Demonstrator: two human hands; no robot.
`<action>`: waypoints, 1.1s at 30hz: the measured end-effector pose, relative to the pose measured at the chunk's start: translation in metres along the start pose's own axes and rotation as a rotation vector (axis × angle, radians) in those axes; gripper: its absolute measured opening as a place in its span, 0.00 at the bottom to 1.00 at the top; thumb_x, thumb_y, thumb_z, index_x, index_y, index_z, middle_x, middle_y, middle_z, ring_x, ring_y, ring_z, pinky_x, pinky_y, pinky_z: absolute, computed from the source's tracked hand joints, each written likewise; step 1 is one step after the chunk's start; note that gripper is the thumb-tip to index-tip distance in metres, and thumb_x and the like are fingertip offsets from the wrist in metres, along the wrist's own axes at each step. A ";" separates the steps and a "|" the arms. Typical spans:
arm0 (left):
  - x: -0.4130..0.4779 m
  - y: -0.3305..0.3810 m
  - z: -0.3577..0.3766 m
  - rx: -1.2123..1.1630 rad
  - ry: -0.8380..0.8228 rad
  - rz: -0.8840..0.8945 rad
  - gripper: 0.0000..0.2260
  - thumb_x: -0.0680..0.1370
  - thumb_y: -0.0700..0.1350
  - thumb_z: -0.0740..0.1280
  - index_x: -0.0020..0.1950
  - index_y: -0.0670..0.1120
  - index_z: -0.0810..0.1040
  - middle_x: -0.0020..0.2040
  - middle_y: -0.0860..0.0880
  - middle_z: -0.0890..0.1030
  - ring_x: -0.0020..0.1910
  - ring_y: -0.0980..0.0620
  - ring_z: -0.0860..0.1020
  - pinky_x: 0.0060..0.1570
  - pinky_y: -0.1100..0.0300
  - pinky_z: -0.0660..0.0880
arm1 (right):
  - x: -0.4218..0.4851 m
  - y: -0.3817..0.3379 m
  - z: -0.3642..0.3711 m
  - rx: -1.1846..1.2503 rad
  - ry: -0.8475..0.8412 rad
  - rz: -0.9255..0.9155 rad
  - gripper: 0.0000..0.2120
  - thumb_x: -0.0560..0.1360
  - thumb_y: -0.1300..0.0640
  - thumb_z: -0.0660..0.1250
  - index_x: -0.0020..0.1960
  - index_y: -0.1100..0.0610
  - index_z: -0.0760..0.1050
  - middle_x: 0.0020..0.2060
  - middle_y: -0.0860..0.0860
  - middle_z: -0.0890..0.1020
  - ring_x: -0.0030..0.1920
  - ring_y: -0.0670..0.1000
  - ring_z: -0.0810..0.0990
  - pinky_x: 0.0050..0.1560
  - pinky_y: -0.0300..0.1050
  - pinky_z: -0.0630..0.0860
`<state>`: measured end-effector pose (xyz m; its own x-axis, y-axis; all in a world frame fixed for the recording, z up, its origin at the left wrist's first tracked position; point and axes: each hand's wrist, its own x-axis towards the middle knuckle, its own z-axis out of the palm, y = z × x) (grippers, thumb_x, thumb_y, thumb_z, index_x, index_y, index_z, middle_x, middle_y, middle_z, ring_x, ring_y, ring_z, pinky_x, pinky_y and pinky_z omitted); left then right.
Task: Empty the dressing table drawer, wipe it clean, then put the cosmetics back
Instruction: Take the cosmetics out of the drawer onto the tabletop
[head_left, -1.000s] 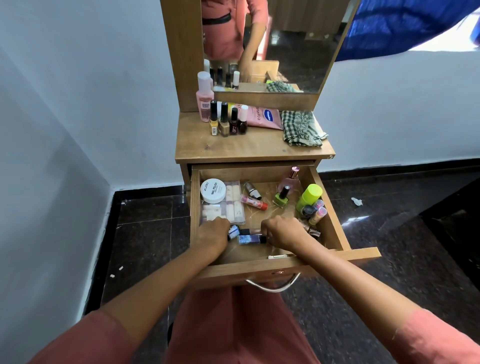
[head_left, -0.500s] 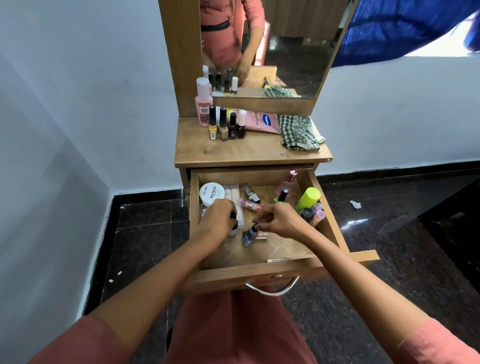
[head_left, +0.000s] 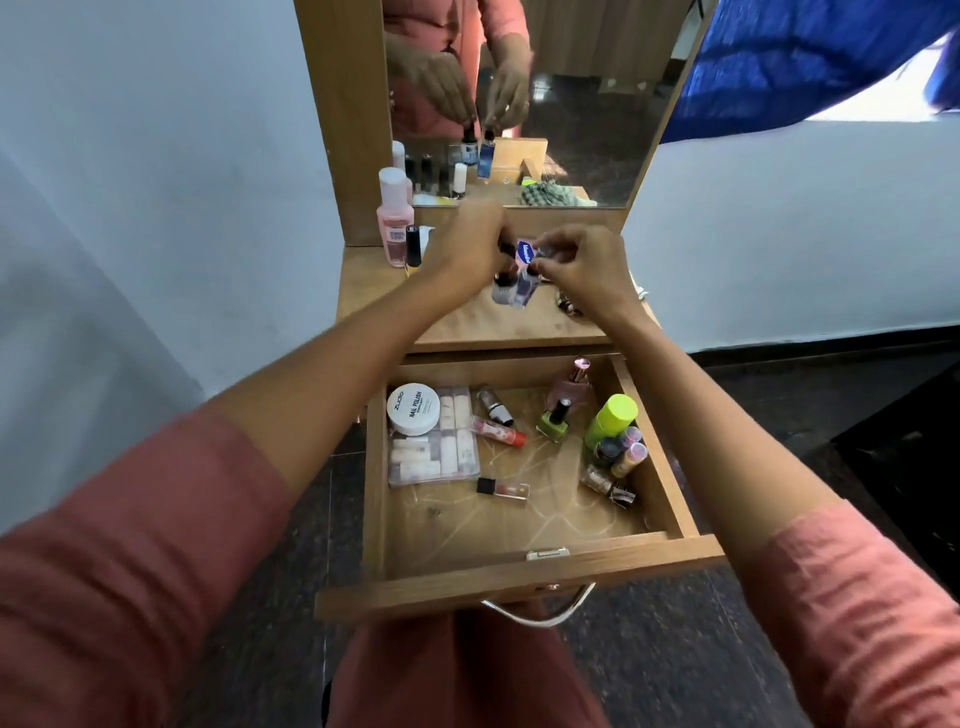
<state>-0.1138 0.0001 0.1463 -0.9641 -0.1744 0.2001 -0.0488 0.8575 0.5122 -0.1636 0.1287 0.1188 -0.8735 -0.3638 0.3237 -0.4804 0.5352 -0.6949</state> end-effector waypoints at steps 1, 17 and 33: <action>0.009 0.001 0.000 0.032 -0.009 0.010 0.09 0.72 0.36 0.69 0.52 0.41 0.81 0.51 0.42 0.82 0.49 0.45 0.80 0.47 0.57 0.74 | 0.008 0.001 0.002 0.003 0.011 0.001 0.11 0.70 0.66 0.70 0.52 0.66 0.79 0.43 0.59 0.83 0.31 0.38 0.71 0.31 0.22 0.68; 0.057 -0.021 0.021 0.423 -0.039 0.054 0.10 0.73 0.41 0.68 0.54 0.46 0.80 0.54 0.43 0.80 0.59 0.43 0.72 0.59 0.50 0.61 | 0.049 0.017 0.032 0.027 0.006 0.045 0.10 0.71 0.69 0.67 0.52 0.66 0.79 0.46 0.60 0.82 0.34 0.41 0.73 0.32 0.22 0.69; 0.030 -0.023 0.022 0.254 0.090 0.061 0.11 0.76 0.35 0.63 0.55 0.44 0.78 0.56 0.45 0.80 0.61 0.45 0.71 0.61 0.52 0.63 | 0.029 0.021 0.027 -0.022 0.036 0.030 0.18 0.71 0.69 0.67 0.61 0.65 0.74 0.50 0.59 0.81 0.42 0.46 0.75 0.36 0.24 0.70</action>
<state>-0.1475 -0.0140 0.1223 -0.9408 -0.1509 0.3034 -0.0658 0.9597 0.2733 -0.1965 0.1092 0.0966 -0.8897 -0.3199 0.3257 -0.4550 0.5620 -0.6908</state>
